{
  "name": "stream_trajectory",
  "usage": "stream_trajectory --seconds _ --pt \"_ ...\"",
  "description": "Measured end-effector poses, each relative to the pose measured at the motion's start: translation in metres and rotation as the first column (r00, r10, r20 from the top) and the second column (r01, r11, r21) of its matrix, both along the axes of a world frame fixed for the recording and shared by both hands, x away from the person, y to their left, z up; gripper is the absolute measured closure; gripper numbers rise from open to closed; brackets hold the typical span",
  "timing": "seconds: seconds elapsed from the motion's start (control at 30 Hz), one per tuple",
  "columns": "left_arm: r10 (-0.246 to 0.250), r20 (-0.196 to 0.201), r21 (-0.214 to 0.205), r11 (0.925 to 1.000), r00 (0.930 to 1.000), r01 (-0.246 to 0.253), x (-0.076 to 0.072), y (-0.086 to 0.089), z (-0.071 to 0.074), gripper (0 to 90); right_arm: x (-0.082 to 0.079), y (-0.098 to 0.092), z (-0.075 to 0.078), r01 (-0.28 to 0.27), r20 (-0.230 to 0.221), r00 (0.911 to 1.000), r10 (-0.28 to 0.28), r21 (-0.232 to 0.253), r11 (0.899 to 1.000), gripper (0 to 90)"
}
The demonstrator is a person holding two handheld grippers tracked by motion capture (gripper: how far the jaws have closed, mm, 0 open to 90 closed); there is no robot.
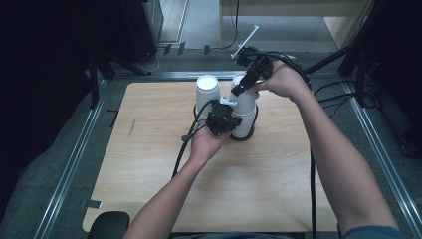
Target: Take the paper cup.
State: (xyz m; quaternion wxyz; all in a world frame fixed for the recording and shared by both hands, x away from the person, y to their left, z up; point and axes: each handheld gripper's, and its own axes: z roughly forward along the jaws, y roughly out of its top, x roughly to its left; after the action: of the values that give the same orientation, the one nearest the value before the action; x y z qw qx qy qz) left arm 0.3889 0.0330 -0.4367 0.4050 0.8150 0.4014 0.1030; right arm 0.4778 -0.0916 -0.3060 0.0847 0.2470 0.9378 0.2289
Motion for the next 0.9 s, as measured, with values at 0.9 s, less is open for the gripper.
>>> stream_trajectory --seconds 0.9 --pt "-0.02 -0.003 -0.018 0.9996 0.9998 0.02 0.0 0.001 0.0 78.7 -0.026 -0.024 0.09 0.012 0.062 0.9979 -0.015 0.057 0.998 25.8"
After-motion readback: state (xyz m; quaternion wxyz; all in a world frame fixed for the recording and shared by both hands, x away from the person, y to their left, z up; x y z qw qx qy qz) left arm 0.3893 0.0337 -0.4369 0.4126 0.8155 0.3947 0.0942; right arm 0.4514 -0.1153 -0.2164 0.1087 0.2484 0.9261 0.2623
